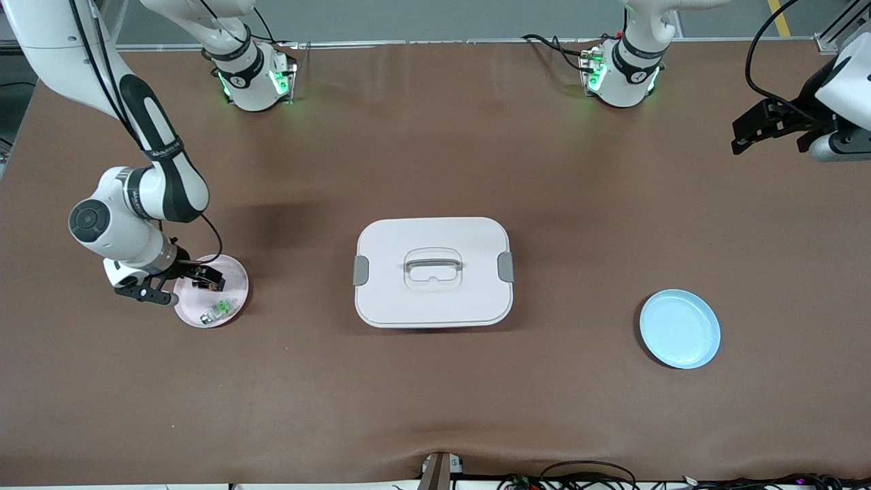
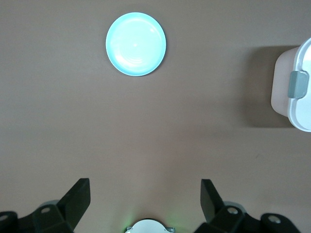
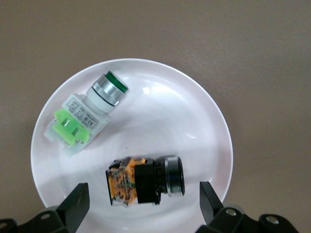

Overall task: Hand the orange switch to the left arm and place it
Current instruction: 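Reach the right gripper down to the black-orange switch on the white plate, then close the right gripper on the black-orange switch and lift it, then carry the switch over the white box while the left gripper reaches toward it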

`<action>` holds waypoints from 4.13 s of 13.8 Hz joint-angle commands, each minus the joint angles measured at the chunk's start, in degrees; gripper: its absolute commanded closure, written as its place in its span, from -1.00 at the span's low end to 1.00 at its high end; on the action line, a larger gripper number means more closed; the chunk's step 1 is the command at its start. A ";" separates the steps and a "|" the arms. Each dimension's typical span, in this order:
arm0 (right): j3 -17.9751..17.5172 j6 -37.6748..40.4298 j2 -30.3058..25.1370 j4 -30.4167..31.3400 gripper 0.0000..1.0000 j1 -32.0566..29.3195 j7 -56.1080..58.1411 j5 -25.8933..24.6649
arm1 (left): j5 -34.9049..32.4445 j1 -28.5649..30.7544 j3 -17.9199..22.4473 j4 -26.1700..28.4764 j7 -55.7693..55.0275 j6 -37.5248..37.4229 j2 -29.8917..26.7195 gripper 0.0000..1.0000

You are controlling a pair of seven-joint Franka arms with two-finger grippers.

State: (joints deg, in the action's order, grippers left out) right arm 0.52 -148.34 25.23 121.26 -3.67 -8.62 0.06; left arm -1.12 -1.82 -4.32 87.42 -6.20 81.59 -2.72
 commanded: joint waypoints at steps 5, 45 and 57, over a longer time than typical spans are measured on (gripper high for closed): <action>-0.44 -3.79 3.50 -0.76 -1.00 -0.98 -0.79 0.29 | 0.15 0.24 -0.16 -0.58 -0.04 -0.65 0.08 -1.00; -6.68 30.32 2.35 -48.02 1.00 29.32 -89.78 37.56 | 11.73 0.86 -0.42 -4.89 0.49 1.10 0.96 -1.00; -6.68 11.85 14.58 -65.71 1.00 41.29 -113.45 37.47 | 32.49 -1.87 -9.21 -5.59 3.21 24.74 11.41 -1.00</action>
State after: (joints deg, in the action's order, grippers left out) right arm -6.57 -136.52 36.85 60.33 36.64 -119.50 36.87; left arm 29.65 -3.80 -12.70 83.95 -4.79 104.03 6.74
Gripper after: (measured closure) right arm 0.273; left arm 0.000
